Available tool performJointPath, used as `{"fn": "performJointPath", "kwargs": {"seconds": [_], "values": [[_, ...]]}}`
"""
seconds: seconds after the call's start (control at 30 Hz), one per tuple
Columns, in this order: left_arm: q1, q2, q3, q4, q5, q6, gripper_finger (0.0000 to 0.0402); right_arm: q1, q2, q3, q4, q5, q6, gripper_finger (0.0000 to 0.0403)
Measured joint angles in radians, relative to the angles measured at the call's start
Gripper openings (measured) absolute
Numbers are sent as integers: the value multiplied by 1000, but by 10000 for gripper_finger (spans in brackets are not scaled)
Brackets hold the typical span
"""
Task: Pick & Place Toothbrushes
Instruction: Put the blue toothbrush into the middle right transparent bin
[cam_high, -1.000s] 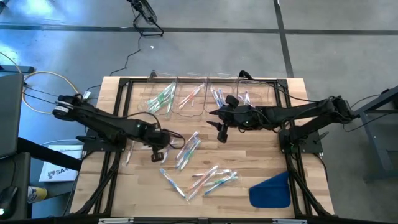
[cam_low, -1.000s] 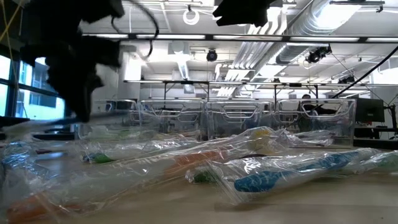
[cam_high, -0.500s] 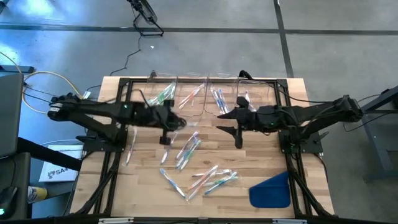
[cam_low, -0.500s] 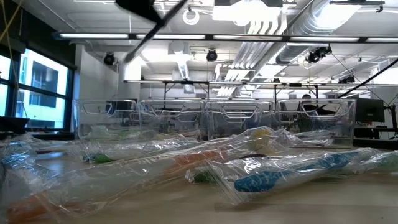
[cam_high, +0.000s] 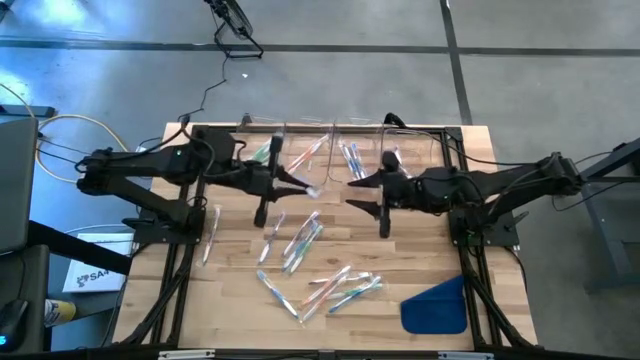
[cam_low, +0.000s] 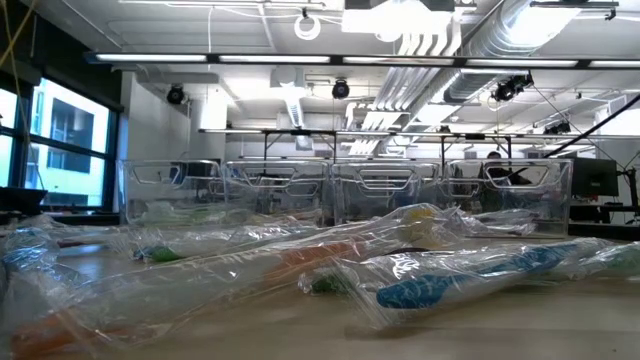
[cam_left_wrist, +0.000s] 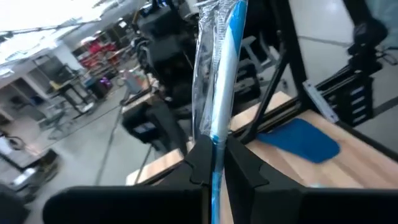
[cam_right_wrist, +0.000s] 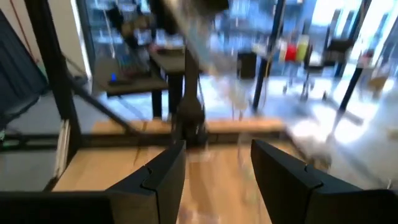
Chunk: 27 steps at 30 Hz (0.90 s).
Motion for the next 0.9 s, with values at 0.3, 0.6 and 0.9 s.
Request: {"fn": "performJointPath", "kwargs": {"seconds": [0.3, 0.6, 0.9], "values": [[0, 40, 1, 73, 34, -46, 12, -2, 138, 0, 311, 4, -269, 176], [5, 72, -1, 87, 62, -72, 12, -4, 204, 0, 449, 21, -320, 176], [5, 116, 0, 174, 93, -71, 12, -15, 203, 0, 449, -27, -291, 176]]}}
